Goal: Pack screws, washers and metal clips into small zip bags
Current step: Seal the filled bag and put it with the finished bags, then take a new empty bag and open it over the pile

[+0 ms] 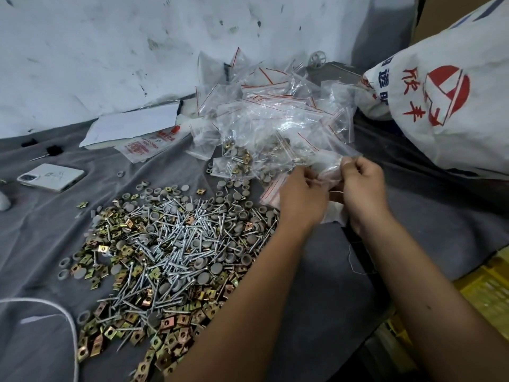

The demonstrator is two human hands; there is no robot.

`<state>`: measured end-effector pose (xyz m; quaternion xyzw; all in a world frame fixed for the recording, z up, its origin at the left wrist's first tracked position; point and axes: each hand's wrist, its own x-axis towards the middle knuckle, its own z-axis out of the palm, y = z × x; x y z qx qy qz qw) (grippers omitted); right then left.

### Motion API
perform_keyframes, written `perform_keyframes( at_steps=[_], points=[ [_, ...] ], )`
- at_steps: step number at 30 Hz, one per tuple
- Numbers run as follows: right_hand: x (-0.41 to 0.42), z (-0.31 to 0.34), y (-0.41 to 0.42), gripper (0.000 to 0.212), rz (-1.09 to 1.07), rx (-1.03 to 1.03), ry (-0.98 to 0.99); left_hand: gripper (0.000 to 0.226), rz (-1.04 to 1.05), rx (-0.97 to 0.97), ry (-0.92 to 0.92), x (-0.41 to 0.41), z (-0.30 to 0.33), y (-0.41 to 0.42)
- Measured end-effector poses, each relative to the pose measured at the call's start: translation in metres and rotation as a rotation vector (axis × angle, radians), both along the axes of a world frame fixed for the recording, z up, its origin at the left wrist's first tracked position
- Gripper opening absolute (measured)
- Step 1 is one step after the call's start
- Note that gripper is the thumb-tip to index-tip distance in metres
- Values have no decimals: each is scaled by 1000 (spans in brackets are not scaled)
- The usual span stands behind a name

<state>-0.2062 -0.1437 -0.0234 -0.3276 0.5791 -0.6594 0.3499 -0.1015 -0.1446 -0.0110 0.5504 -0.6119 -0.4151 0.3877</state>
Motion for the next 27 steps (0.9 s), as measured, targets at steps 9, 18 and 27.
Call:
perform_keyframes(
  at_steps=[9, 18, 27],
  points=[
    [-18, 36, 20, 29, -229, -253, 3, 73, -191, 69, -114, -13, -7, 6],
    [-12, 84, 41, 23, -22, -364, -126, 76, -203, 283, 384, -3, 8, 10],
    [11, 54, 30, 13, 305, -137, -23, 10, 12, 11, 751, 98, 53, 8]
  ],
)
